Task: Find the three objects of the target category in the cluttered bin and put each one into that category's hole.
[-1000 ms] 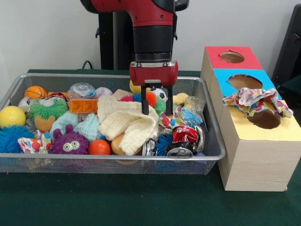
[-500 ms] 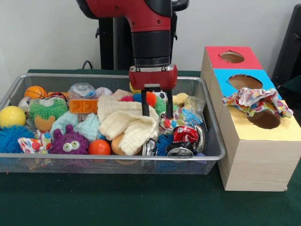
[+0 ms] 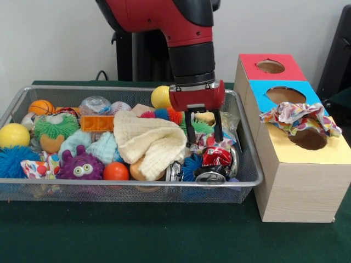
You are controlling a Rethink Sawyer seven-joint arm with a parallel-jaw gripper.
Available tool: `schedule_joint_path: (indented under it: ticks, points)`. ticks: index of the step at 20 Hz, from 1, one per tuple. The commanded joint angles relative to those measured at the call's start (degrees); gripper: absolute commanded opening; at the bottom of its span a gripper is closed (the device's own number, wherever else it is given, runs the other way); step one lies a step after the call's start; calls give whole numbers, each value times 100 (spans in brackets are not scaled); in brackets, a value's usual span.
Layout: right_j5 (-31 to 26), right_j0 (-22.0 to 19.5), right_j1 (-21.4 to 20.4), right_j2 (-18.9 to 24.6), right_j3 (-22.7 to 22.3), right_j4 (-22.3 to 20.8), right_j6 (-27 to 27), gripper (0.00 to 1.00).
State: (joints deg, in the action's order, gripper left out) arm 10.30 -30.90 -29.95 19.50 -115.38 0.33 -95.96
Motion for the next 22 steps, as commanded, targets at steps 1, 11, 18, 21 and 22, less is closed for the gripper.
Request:
schedule_joint_path:
  ticks: [1, 11, 18, 21, 22]
  points:
    - [175, -144, 269, 567, -44, 434, -1819, 100]
    - [351, -31, 242, 379, 42, 259, -1709, 0]
    - [-492, 581, -169, -498, 390, 100, -784, 0]
    - [-875, 718, -338, -708, 513, -65, -456, 0]
    - [-952, 709, -377, -709, 520, -93, -429, 0]
